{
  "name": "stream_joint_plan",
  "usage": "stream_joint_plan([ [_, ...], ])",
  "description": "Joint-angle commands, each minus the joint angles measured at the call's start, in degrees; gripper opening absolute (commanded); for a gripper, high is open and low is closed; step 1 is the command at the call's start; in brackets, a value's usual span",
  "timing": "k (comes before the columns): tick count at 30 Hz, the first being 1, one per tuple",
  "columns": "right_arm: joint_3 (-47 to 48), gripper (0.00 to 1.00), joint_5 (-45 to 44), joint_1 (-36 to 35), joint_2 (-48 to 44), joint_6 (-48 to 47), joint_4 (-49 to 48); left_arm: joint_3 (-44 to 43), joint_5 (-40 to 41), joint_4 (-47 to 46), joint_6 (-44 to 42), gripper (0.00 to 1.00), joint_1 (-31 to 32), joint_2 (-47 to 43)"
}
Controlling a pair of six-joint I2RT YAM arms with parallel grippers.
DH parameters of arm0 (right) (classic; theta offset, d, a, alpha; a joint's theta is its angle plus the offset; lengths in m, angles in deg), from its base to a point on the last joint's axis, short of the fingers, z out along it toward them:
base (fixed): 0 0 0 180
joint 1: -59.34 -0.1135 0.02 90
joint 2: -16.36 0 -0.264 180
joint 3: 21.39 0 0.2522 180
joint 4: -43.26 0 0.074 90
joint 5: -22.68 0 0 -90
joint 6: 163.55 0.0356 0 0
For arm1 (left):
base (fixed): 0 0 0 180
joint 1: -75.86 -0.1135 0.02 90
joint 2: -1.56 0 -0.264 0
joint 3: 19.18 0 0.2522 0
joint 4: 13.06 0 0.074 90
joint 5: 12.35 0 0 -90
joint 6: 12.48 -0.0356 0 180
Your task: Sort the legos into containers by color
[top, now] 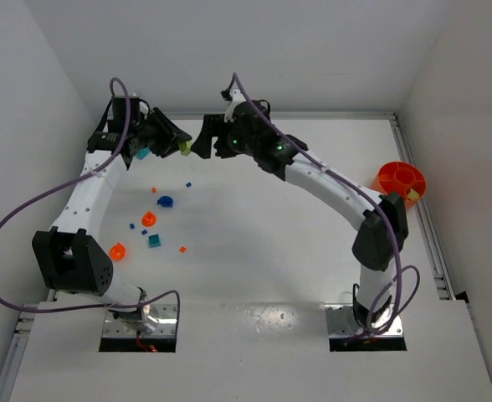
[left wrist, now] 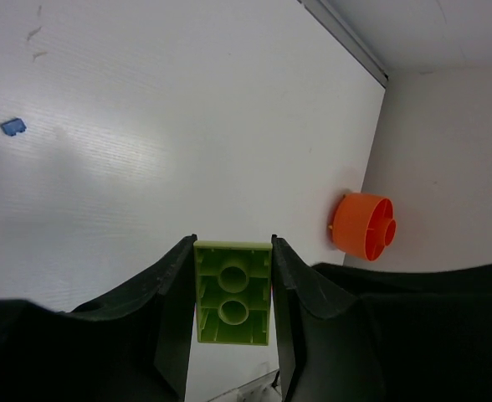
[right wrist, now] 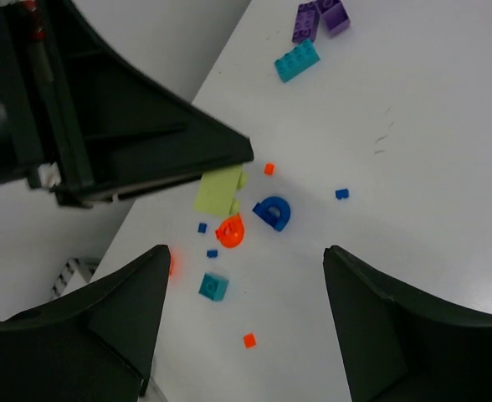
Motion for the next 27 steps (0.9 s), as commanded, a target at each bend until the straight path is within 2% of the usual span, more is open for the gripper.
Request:
stream_joint_plan([
  [1, 6.17, 0.74, -6.66, -0.70, 4.44, -0.23, 0.10, -2.17, -1.98, -1.49, 1.72, 0.00, 0.25, 0.00],
  [5, 7.49, 0.74, -7.54, -2.54, 5.77, 0.30, -1.66, -2.17, -4.52, -2.62, 3.39, 0.00, -0.28, 1.14],
  [15, 7.31, 0.73, -6.75, -3.16, 8.06, 1.35, -5.00, 0.20, -5.14, -3.24, 4.44, 0.00, -0.28, 1.14],
  [22, 7.84, 0.55, -6.75, -3.68, 9.82, 1.35, -6.58, 1.96, -6.46, -4.91, 5.50, 0.00, -0.28, 0.62],
  [25, 8.37, 0.45, -6.75, -3.68, 10.34, 0.83, -7.11, 3.10, -7.51, -5.52, 6.03, 0.00, -0.28, 0.62],
  [27, 8.37, 0.34, -6.75, -3.68, 10.35, 0.82, -7.11, 3.72, -8.13, -6.06, 6.03, 0.00, -0.28, 0.10],
])
